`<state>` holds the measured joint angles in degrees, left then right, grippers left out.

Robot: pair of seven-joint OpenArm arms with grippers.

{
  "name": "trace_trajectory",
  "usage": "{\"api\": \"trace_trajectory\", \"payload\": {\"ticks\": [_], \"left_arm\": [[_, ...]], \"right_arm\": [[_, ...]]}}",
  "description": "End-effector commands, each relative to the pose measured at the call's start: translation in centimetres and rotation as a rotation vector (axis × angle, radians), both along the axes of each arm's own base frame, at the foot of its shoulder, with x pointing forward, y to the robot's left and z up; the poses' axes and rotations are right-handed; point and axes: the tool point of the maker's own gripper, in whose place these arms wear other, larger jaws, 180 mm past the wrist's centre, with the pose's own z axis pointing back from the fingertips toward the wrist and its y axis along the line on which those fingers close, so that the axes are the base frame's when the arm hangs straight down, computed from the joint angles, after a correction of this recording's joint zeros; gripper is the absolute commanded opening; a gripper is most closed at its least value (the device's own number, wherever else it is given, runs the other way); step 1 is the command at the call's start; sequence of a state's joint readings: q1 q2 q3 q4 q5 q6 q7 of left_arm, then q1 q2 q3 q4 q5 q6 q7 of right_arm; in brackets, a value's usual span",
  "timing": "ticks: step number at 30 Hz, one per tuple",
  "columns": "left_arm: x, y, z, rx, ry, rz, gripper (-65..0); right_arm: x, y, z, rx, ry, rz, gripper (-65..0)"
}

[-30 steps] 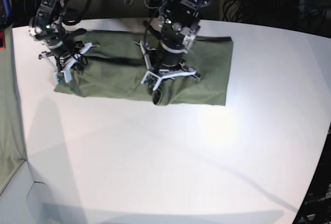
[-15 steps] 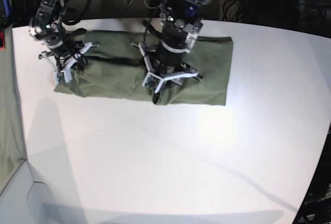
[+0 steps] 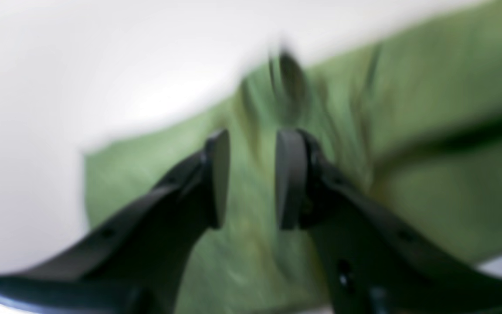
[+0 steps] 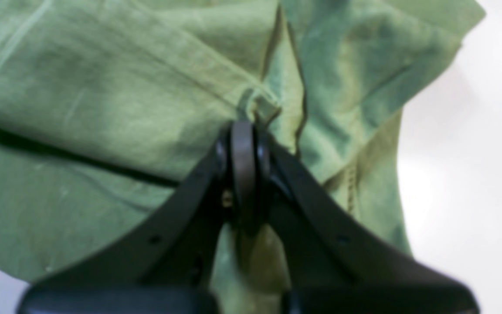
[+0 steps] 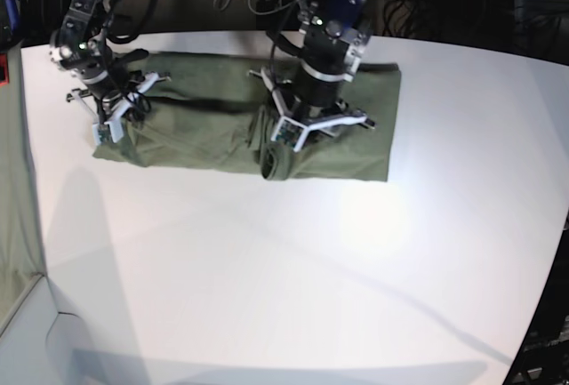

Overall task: Layout the t-shirt on the table in an organized manner, then fold the t-shirt properly
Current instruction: 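Lower the folded end onto the strip and release the left gripper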

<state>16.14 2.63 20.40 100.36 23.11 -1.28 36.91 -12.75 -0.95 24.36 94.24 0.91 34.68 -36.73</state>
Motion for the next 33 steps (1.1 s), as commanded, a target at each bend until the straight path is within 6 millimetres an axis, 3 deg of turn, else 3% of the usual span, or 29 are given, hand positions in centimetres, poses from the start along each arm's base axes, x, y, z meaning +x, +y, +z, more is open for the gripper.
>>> {"api": "trace_trajectory", "payload": {"ticks": [1, 6, 10, 17, 20, 22, 24, 28, 33], "left_arm": [[0.4, -0.8, 0.5, -0.021, -0.027, -0.011, -47.7], [-1.0, -4.2, -1.5, -0.003, 0.019, -0.127, -47.6], [-1.2, -4.2, -1.2, 0.001, 0.010, -0.139, -47.6], [-0.3, -2.7, 4.6, -0.043, -0.138, -0.122, -47.6], [-0.1, -0.4, 6.5, -0.014, -0.194, -0.112, -47.6], [0.4, 1.5, 5.7, 0.032, -0.189, -0.089, -47.6], [0.8, 3.9, 3.7, 0.083, -0.149, -0.044, -47.5], [1.6, 8.2, 0.5, 0.088, -0.056, 0.076, -47.5], [2.9, 11.1, 0.8, -0.073, -0.054, 0.199, -47.4]], "right_arm": [[-0.5, -0.4, -0.3, -0.024, 0.032, 0.001, -65.0], [-0.5, -0.4, -0.3, -0.025, 0.032, 0.000, -65.0], [-0.4, -0.4, -0.1, -0.027, 0.028, 0.002, -64.8], [-0.5, -0.5, 0.1, -0.033, 0.024, 0.005, -38.3], [-0.6, -0.6, 1.2, -0.053, -0.002, 0.007, -25.8], [-0.5, -0.5, 2.2, -0.063, -0.028, 0.009, -20.8], [-0.2, -0.3, 3.1, -0.065, -0.055, 0.001, -17.7], [-0.1, -0.1, 3.5, -0.066, -0.065, 0.000, -16.0], [-0.4, -0.2, 3.1, -0.070, -0.026, -0.002, -16.0]]}}
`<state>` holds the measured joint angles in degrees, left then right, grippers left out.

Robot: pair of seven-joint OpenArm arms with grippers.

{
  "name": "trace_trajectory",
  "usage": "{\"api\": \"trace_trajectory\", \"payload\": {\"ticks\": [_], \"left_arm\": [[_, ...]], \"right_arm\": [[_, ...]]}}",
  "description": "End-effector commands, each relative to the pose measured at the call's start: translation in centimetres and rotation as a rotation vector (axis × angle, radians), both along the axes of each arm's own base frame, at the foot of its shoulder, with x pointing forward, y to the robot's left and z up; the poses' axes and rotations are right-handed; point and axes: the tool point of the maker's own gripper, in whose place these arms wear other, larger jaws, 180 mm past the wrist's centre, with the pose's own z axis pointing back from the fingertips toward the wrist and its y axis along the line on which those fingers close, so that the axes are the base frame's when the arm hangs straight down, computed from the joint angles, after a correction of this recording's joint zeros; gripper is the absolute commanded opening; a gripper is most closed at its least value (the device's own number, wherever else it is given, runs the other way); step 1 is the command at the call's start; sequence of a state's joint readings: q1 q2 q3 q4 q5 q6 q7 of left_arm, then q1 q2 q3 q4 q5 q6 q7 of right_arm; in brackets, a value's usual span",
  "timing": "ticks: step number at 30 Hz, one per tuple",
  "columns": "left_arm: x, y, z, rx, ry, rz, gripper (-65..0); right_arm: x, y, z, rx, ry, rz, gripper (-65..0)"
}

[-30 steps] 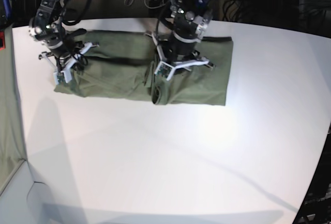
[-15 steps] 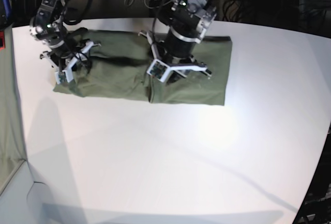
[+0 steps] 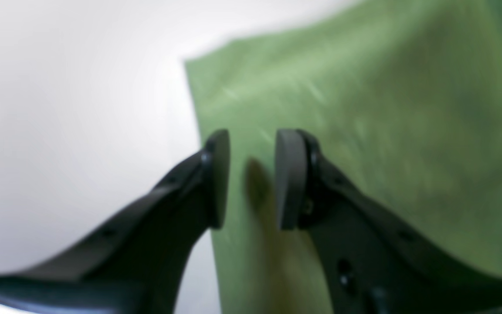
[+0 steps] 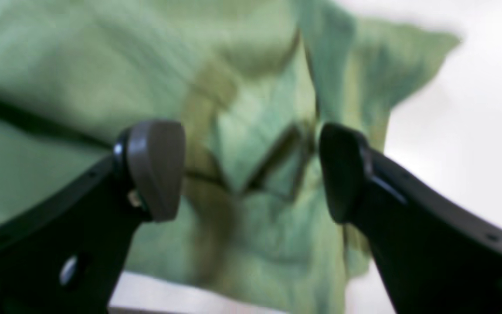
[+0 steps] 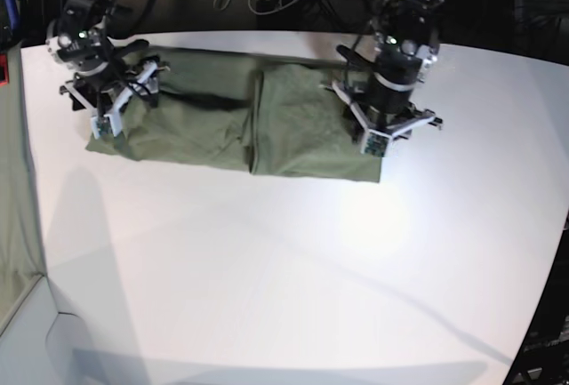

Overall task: Layout the t-shirt on the table in an organized manner, then fold the t-shirt properly
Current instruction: 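Lower the folded end onto the strip and release the left gripper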

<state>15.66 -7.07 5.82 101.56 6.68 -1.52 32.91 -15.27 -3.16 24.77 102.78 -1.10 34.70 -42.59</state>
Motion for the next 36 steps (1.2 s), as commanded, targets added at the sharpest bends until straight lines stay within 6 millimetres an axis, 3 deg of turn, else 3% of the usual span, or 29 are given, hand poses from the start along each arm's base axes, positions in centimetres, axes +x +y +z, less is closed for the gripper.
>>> {"api": "trace_trajectory", "payload": {"ticks": [1, 9, 16, 21, 28, 36], "left_arm": [[0.6, 0.9, 0.8, -0.021, -0.032, 0.025, -47.4], [2.0, 2.3, 1.6, -0.079, -0.043, 0.043, -47.4], [3.0, 3.0, -1.3, -0.064, 0.023, 0.063, -47.4], [3.2, 3.2, -2.3, -0.058, 0.046, 0.070, -47.4], [3.3, 3.7, -3.3, -0.048, 0.072, 0.079, -47.4], [2.9, 4.0, -4.6, -0.038, 0.107, 0.086, -47.4]], "right_arm": [[1.0, 0.0, 1.2, 0.005, -0.057, 0.003, -16.0], [1.3, -0.3, 1.5, -0.002, -0.067, 0.004, -16.0], [2.1, -3.4, 2.7, -0.027, -0.108, -0.090, -16.0], [2.1, -3.7, 2.7, -0.030, -0.106, -0.094, -16.0], [2.2, -3.3, 0.1, 0.021, -0.049, -0.106, -16.0], [2.4, -3.6, -1.1, 0.035, -0.023, -0.107, -16.0]]}}
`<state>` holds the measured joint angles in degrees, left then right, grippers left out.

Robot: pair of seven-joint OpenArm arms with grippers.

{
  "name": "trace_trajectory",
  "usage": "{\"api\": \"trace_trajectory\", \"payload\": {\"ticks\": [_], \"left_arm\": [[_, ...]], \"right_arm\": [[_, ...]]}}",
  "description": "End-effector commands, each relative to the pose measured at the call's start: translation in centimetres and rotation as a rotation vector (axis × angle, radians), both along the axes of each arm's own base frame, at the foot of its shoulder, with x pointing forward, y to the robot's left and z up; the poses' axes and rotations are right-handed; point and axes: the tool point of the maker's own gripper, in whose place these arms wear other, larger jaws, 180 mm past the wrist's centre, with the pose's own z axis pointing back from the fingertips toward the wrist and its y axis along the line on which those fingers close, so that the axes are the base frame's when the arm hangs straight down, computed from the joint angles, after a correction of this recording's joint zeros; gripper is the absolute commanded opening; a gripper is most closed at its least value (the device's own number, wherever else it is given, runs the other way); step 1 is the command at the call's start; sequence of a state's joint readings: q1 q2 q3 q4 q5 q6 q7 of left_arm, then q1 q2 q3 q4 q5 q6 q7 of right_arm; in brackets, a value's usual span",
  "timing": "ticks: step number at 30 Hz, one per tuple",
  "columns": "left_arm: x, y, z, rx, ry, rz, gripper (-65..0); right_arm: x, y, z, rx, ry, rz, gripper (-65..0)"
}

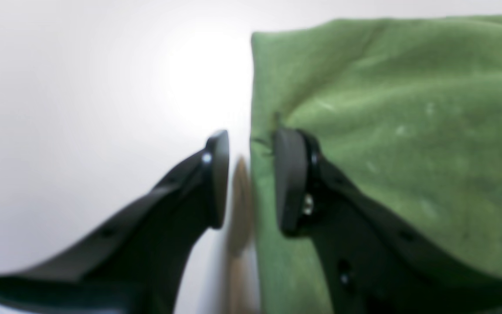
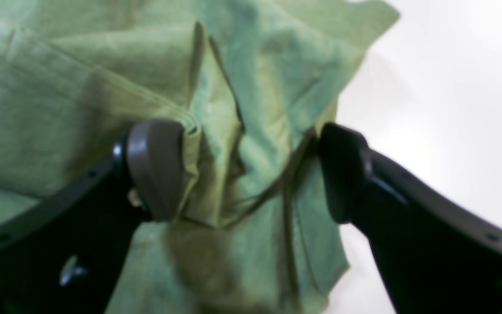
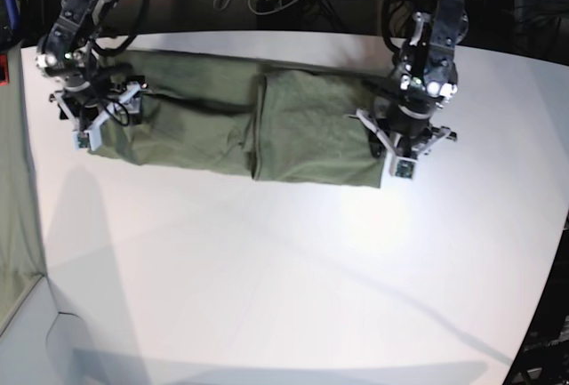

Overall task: Layout the t-shirt on the table in an organized manner, then fold the t-shirt properly
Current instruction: 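Lower the folded end onto the strip and release the left gripper, then grasp the strip end with the right gripper and lift it toward the left gripper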

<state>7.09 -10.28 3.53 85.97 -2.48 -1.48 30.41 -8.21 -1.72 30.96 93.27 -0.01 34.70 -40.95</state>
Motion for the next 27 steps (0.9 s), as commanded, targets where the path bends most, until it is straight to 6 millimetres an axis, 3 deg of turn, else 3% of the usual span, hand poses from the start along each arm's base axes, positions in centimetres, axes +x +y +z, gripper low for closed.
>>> {"api": "trace_trajectory", "payload": {"ticks": [1, 16, 22, 27], "left_arm": [[-0.1, 0.4, -0.3, 0.015, 0.020, 0.008, -47.4], [-1.6, 1.1, -1.5, 0.027, 0.060, 0.016, -47.6], [-1.7, 1.2, -1.6, 0.029, 0.064, 0.018, -47.6], [-1.7, 1.2, -1.6, 0.029, 0.064, 0.018, -47.6]], "right_arm": [[0.1, -0.3, 0.1, -0.012, -0.001, 0.004, -16.0], [-1.0, 1.4, -4.6, 0.093, 0.115, -0.002, -18.2], [-0.7, 2.2, -5.9, 0.134, 0.147, -0.002, -34.8], [-0.8, 2.5, -6.4, 0.149, 0.164, -0.002, -57.3]]}}
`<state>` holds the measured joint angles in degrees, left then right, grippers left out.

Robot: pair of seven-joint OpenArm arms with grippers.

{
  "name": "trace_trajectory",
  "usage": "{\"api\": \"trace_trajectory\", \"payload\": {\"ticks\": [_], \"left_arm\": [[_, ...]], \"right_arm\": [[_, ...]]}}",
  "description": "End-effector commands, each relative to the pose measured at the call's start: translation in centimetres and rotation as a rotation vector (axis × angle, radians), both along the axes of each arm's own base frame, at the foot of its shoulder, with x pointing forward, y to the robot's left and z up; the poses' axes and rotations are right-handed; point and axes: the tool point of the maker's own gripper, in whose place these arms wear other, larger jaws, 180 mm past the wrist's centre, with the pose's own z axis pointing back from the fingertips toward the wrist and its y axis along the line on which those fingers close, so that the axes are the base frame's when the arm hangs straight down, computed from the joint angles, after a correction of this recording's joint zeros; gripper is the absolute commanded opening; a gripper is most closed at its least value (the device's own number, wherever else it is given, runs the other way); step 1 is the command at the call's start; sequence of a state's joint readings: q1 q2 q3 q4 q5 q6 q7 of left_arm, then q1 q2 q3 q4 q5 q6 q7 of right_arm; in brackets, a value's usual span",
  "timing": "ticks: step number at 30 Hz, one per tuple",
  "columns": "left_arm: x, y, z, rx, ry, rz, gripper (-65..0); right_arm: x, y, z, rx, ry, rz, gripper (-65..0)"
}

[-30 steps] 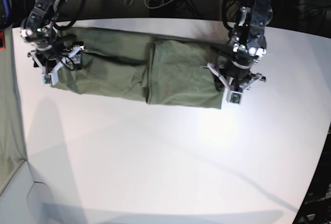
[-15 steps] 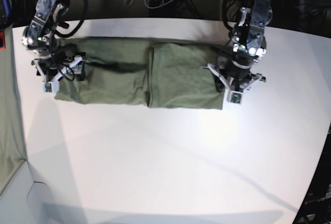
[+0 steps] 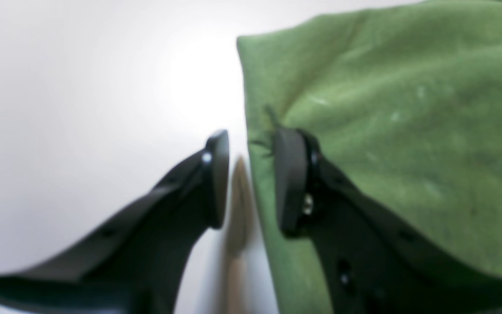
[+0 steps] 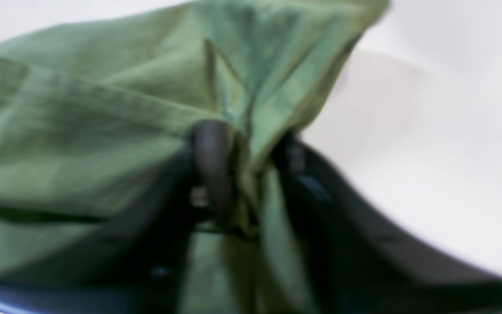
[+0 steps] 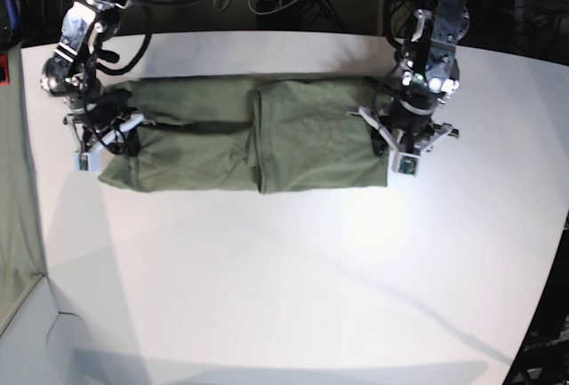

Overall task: Layout the t-shirt on the table in an organized manner, then fold the t-shirt properly
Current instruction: 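Grasp the strip end with the right gripper and lift it toward the left gripper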

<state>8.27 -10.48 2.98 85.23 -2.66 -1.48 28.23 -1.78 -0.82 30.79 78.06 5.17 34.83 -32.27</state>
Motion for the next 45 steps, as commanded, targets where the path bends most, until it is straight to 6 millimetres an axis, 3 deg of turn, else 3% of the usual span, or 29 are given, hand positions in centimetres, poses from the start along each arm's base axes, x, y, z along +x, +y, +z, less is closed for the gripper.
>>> {"api": "trace_trajectory", "payload": {"ticks": [1, 8, 12, 18, 23, 29, 39, 45], "left_arm": [[-1.2, 0.8, -1.1, 0.029, 0.070, 0.010, -47.6], [-1.1, 0.7, -1.1, 0.028, 0.069, 0.010, -47.6], [-1.0, 0.7, -0.8, 0.025, 0.061, 0.009, -47.6], [-1.0, 0.6, -0.8, 0.023, 0.061, 0.009, -47.6], [-1.1, 0.6, -1.0, 0.023, 0.068, 0.010, -47.6], [-1.1, 0.6, -1.1, 0.021, 0.068, 0.011, -47.7], [-1.0, 0.5, -0.9, 0.019, 0.065, 0.010, -47.7], [-0.4, 0.3, 0.3, 0.016, 0.031, 0.007, -47.7]], "right_arm": [[-4.5, 0.3, -3.9, -0.054, 0.252, 0.055, -62.9], [-4.2, 0.1, -3.4, -0.064, 0.238, 0.054, -65.0], [-2.9, -0.9, -0.1, -0.132, 0.145, 0.044, -65.0], [-1.2, 0.7, 5.1, -0.205, -0.001, 0.082, -65.0], [-0.2, 4.4, 9.0, -0.226, -0.115, 0.159, -65.0], [-0.2, 9.6, 12.1, -0.219, -0.212, 0.285, -65.0], [-0.3, 19.9, 14.5, -0.129, -0.317, 0.546, -65.0], [0.3, 23.5, 15.2, -0.083, -0.340, 0.584, -65.0]]}}
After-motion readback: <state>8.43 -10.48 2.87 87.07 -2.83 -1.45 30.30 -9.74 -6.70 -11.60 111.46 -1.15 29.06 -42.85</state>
